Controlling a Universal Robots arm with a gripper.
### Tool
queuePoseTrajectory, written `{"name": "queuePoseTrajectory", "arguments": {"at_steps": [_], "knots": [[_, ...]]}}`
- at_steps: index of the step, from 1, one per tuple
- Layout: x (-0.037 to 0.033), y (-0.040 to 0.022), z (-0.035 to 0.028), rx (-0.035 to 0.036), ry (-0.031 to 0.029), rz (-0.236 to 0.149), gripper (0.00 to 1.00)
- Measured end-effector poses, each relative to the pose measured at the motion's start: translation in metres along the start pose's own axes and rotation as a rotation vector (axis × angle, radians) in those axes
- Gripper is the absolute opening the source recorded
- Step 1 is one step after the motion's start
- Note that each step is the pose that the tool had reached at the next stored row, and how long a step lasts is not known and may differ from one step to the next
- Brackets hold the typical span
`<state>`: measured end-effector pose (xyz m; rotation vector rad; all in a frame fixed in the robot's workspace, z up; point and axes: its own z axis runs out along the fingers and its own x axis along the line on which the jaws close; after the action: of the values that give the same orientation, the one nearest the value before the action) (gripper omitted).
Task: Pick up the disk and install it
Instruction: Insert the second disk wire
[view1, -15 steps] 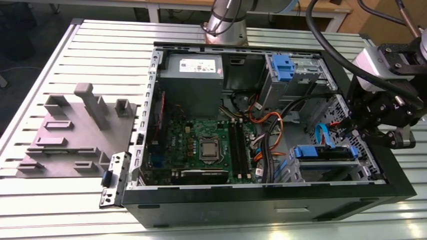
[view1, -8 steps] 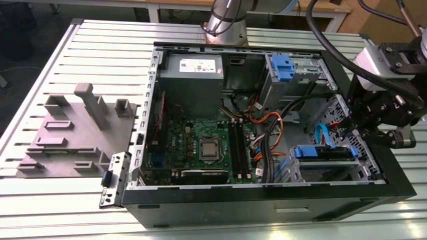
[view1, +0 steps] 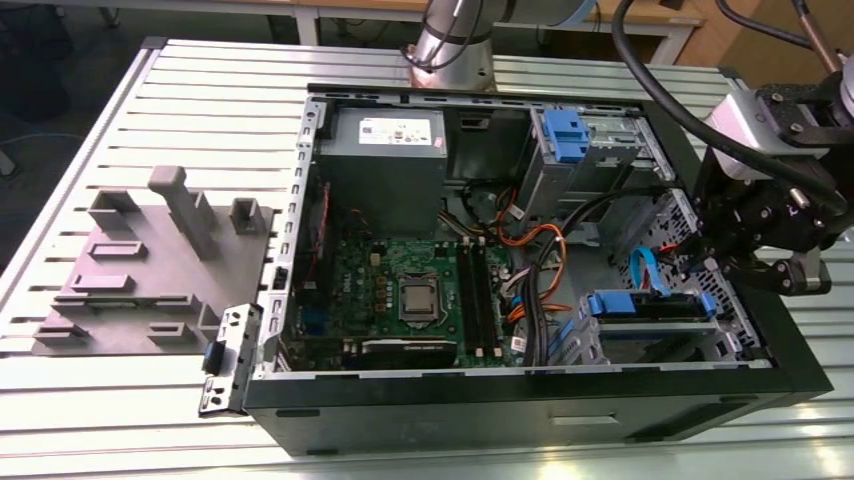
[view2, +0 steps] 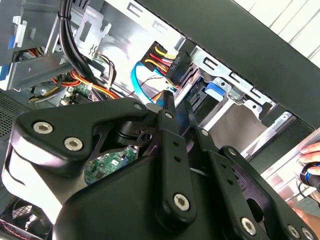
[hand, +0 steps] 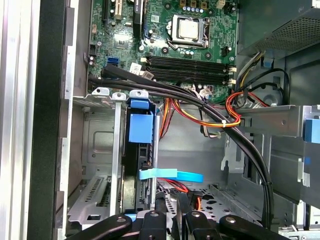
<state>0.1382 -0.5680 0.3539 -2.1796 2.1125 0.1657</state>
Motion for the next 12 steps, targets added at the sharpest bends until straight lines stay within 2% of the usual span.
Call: {"name": "queuePoseTrajectory", "arguments": {"at_steps": [11, 12], "knots": [[-0.0002, 0.0, 0.0, 0.0, 0.0001, 0.0, 0.25], [-0.0002, 0.0, 0.0, 0.0, 0.0, 0.0, 0.31]]}}
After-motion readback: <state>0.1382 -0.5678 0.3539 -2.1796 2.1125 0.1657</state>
